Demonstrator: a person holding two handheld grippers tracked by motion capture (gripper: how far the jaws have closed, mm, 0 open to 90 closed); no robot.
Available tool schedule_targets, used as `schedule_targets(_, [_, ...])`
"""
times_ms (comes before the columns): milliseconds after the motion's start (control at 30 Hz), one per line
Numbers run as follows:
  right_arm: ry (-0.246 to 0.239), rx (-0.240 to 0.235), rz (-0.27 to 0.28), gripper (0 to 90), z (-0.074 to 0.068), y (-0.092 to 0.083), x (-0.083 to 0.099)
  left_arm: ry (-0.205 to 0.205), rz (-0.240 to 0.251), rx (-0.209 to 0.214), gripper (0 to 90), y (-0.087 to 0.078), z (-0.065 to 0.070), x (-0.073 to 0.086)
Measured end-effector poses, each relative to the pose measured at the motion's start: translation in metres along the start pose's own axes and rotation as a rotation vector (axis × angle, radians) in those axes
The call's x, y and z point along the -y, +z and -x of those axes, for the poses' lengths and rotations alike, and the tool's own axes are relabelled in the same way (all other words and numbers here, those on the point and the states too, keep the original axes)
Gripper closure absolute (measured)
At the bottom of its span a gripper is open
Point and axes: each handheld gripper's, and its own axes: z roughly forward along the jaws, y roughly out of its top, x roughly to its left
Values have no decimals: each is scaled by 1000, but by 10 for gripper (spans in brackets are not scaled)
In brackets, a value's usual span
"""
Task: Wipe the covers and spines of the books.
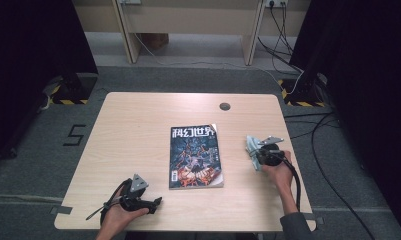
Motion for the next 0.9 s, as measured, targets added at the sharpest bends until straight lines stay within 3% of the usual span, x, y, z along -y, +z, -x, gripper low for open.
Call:
schedule_targets(233, [-28,-37,4,807,-18,15,-24,3,6,1,131,0,0,1])
schedule_targets(367, [-51,-30,-11,790,-23,26,-37,4,5,3,137,0,1,1])
schedule_targets(467, [-40,-35,-15,767,-23,31,-44,5,7,4,137,0,2,1])
schedule_targets(567, [-39,-38,-18,711,-24,32,-48,6,10,5,137,0,2,1])
schedule_targets(667, [9,-54,1,603,-23,27,-48,9,7,7,137,0,2,1])
schedule_targets(900, [63,-67,62,389,-27,8,-43,9,8,8,136,0,2,1])
